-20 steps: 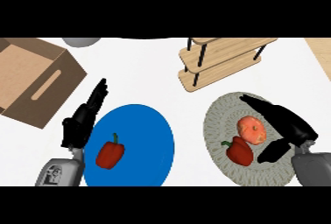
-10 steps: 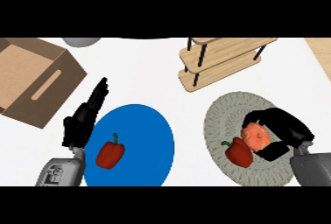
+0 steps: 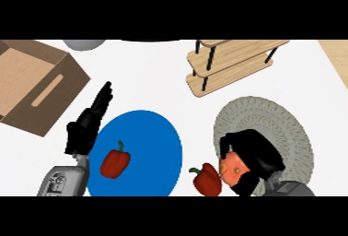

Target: Pick the squash from the placemat and place it in the tiered shelf

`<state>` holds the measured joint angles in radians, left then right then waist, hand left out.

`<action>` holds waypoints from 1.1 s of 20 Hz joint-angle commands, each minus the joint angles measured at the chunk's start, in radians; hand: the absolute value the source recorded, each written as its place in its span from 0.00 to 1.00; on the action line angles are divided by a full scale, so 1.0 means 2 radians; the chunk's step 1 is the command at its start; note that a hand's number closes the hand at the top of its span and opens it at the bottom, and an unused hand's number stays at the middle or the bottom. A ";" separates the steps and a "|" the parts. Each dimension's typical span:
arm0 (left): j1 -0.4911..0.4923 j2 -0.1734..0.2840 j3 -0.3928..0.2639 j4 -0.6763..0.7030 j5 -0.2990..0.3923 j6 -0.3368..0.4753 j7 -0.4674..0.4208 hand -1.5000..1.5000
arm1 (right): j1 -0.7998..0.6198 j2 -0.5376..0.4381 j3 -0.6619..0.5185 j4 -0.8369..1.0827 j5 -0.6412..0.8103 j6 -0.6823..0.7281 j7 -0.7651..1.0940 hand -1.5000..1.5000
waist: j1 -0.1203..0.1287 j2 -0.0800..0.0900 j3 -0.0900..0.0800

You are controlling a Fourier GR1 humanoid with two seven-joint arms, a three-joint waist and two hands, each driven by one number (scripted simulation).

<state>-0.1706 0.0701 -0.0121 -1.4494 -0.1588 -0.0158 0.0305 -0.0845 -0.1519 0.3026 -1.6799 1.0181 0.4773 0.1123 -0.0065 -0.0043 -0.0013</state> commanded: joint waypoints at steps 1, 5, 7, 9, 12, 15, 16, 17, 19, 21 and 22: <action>-0.015 0.002 -0.001 -0.005 0.003 -0.007 0.012 0.50 | 0.019 0.072 0.098 -0.066 0.016 0.006 0.124 1.00 | 0.001 0.000 0.000; -0.023 0.007 0.013 0.004 0.014 -0.012 0.016 0.50 | 0.056 0.074 0.173 -0.117 0.004 -0.021 0.187 1.00 | 0.002 0.001 0.001; -0.006 -0.020 -0.015 -0.001 -0.009 0.010 0.002 0.50 | 0.069 0.075 0.155 -0.133 -0.017 -0.046 0.158 1.00 | 0.001 0.001 0.001; -0.020 0.009 0.016 -0.005 0.018 -0.014 0.024 0.50 | 0.069 0.075 0.145 -0.176 -0.088 -0.065 0.175 1.00 | 0.001 0.001 0.001; 0.002 -0.004 -0.004 -0.014 -0.009 0.008 0.004 0.50 | 0.064 0.076 0.142 -0.213 -0.125 -0.116 0.176 1.00 | 0.003 0.001 0.001; 0.027 -0.005 -0.012 -0.024 0.001 -0.008 -0.005 0.50 | 0.053 0.076 0.191 -0.302 -0.102 -0.113 0.260 1.00 | 0.003 0.000 0.000; 0.015 0.013 0.009 -0.007 0.010 -0.017 -0.016 0.50 | 0.055 0.076 0.189 -0.315 -0.108 -0.113 0.269 1.00 | 0.002 0.001 0.000; 0.010 -0.006 -0.004 0.009 -0.007 0.002 -0.017 0.50 | 0.027 0.076 0.189 -0.327 -0.116 -0.112 0.300 1.00 | 0.002 0.001 0.000; 0.002 0.009 0.009 0.014 0.000 -0.007 -0.025 0.50 | -0.023 0.076 0.155 -0.334 -0.123 -0.112 0.337 1.00 | 0.004 0.002 0.000; -0.003 0.016 0.017 0.006 0.010 -0.016 -0.005 0.50 | -0.071 0.076 0.136 -0.349 -0.112 -0.109 0.383 1.00 | 0.005 0.002 0.000; 0.009 -0.008 -0.012 -0.025 -0.002 -0.004 0.013 0.50 | -0.092 0.076 0.129 -0.361 -0.097 -0.090 0.404 1.00 | 0.006 0.000 0.000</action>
<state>-0.1651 0.0704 -0.0110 -1.4535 -0.1590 -0.0252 0.0247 -0.1457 0.0002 0.6134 -2.3065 0.7961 0.2658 0.7855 0.0012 -0.0020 -0.0010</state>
